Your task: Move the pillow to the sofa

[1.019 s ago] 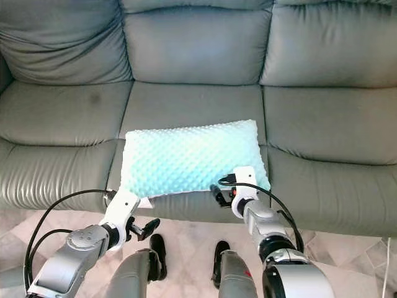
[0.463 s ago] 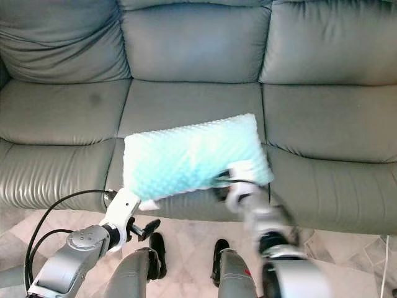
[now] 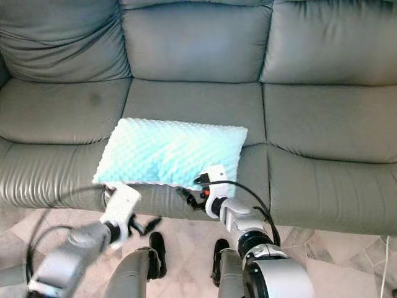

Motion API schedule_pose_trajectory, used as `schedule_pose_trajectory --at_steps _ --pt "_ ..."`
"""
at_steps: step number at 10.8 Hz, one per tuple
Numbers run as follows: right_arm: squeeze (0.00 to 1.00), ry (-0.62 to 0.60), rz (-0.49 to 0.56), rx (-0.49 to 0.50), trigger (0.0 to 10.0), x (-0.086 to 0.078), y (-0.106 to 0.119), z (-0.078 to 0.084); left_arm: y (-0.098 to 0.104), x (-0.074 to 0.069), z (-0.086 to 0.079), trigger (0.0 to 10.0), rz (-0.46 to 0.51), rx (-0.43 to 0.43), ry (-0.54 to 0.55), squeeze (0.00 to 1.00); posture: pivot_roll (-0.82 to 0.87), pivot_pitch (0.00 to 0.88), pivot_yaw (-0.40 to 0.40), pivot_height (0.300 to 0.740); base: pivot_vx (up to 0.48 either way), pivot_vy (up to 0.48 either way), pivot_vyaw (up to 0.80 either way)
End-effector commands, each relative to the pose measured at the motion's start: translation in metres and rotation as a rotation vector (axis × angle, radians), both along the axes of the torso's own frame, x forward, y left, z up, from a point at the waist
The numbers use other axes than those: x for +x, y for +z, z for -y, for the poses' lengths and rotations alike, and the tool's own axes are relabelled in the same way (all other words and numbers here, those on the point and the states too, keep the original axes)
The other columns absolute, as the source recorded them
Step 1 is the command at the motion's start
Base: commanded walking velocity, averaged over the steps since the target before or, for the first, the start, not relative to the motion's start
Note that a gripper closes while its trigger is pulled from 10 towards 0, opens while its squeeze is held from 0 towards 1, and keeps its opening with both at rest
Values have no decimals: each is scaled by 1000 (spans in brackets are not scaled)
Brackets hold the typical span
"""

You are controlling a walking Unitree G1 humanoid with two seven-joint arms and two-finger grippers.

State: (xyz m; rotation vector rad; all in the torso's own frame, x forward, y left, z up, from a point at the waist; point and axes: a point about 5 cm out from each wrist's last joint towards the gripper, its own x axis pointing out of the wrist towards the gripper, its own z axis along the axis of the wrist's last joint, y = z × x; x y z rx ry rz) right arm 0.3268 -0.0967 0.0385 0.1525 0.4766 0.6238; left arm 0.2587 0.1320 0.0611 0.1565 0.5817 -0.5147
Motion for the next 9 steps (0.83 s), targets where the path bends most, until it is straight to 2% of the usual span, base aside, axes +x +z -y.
schedule_pose_trajectory --at_steps 1,2,4,6,7,8,9 --pt "0 6 -16 -48 10000 -6 -9 3 -11 -10 -7 10000 -51 16 16 0 46 398 61 740 0 0 0" --pt "0 -12 -5 -128 10000 -7 -13 14 -12 -11 -5 10000 -52 16 15 0 40 393 61 740 0 0 0" --pt "0 -37 22 -348 10000 -14 -24 40 -10 -9 -3 10000 -45 10 13 0 30 388 59 740 0 0 0" --pt "0 -169 41 -391 10000 -15 -25 63 -10 -5 -3 10000 -37 12 12 0 14 379 60 740 0 0 0" --pt "0 -278 42 -411 10000 -16 -25 77 -11 -4 -1 10000 -35 13 7 0 7 369 61 740 0 0 0" --pt "0 -338 31 -405 10000 -17 -25 87 -11 -3 1 10000 -31 15 2 0 7 360 65 740 0 0 0" --pt "0 -340 18 -417 10000 -19 -27 91 -11 -2 1 10000 -28 23 2 0 8 358 66 740 0 0 0"
